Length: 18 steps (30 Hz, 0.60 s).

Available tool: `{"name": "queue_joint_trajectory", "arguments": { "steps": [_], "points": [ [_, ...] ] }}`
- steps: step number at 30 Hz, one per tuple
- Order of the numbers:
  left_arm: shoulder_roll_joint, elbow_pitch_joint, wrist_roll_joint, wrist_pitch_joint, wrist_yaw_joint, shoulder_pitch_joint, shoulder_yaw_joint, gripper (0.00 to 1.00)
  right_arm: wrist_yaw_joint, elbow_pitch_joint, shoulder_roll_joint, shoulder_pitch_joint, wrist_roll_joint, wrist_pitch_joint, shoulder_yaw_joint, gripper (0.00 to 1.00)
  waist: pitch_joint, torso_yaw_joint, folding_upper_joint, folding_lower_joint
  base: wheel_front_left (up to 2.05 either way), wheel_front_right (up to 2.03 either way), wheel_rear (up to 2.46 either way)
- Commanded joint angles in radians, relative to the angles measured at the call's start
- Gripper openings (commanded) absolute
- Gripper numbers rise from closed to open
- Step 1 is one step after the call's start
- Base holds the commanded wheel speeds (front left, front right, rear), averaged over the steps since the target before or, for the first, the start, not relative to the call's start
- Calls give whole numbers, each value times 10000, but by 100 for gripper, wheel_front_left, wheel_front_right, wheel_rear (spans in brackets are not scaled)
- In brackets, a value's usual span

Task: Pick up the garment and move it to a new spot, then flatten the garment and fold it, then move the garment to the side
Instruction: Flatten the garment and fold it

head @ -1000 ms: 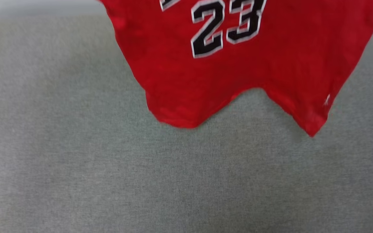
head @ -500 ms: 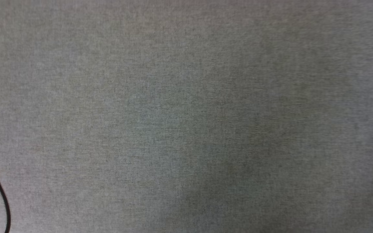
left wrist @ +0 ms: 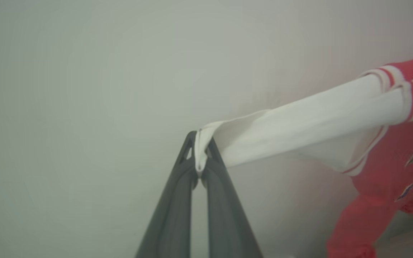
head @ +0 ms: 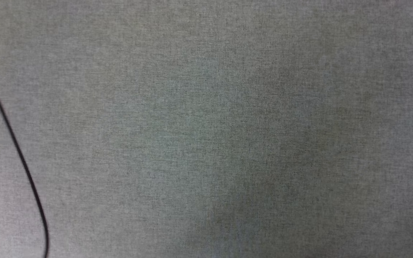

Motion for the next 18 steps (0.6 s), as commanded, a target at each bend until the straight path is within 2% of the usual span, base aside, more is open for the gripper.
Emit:
{"name": "queue_joint_trajectory", "arguments": {
  "steps": [1,10,18],
  "points": [
    [-97,325,-112,-261,29,574,-91,0,-115,285,-84,492,162,-227,0,0,-97,34,0,-2,0,0,0],
    [-579,696,-598,-1187,-5,3107,-366,0,-113,650,-76,2651,1653,-798,367,0,-1022,3,0,-2,0,0,0],
    [-804,-46,-932,-1317,232,6267,-694,0,-90,-239,-459,5443,3419,-720,1124,0,-2331,-35,0,-2,0,0,0]
  ]
}}
